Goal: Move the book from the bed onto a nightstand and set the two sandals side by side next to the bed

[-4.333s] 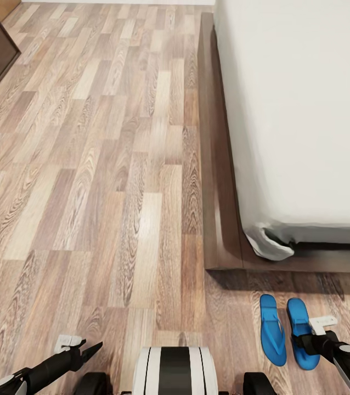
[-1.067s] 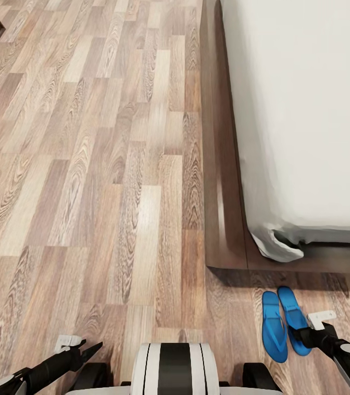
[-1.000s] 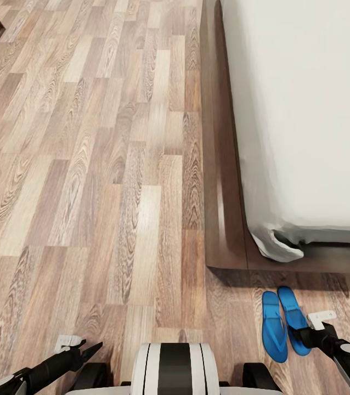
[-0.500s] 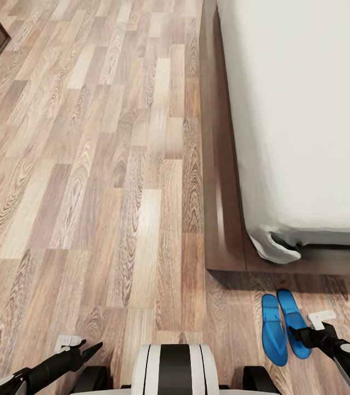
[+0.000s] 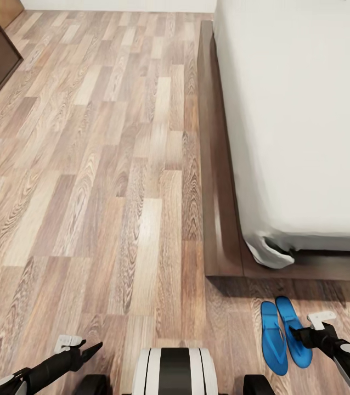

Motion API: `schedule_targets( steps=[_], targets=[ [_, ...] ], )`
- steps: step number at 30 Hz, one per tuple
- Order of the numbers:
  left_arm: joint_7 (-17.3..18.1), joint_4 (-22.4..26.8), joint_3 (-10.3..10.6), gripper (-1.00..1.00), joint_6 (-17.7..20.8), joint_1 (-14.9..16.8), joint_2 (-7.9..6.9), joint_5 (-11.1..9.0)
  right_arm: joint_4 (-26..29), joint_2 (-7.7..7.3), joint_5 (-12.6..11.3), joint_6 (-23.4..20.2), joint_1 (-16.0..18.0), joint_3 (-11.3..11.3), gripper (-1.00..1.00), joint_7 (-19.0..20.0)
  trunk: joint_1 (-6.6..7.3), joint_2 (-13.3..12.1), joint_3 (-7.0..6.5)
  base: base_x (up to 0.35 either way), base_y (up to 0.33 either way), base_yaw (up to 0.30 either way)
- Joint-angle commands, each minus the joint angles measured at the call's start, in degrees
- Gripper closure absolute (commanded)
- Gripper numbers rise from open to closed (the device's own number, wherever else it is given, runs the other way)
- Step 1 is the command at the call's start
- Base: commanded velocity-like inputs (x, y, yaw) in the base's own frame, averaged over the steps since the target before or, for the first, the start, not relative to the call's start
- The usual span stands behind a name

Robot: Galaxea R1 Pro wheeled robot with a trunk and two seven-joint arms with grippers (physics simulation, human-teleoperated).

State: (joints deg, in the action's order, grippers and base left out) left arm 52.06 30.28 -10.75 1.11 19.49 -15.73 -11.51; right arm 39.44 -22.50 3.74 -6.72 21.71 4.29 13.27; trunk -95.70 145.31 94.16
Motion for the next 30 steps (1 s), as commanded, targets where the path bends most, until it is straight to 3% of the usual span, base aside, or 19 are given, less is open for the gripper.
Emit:
schedule_targets(
  steps=[1,24,30],
  targets=[
    [0.2,0.0,-0.1,-1.00,0.1,0.0,0.00,-0.2,0.1,0.03,0.4,-0.3,0.0,0.3,-1.00,0.4,0.03,0.0,-0.20,0.000,0.000,0.000],
    [0.3,0.0,-0.1,-1.00,0.1,0.0,0.00,-0.2,0.1,0.03,0.4,-0.4,0.0,0.3,-1.00,0.4,0.62,-0.3,-5.30,0.000,0.000,0.000],
    [0.3,0.0,-0.1,-1.00,0.1,0.0,0.00,-0.2,0.0,0.06,0.4,-0.6,0.0,0.3,-1.00,0.4,0.62,-0.3,-5.30,0.000,0.000,0.000]
  ],
)
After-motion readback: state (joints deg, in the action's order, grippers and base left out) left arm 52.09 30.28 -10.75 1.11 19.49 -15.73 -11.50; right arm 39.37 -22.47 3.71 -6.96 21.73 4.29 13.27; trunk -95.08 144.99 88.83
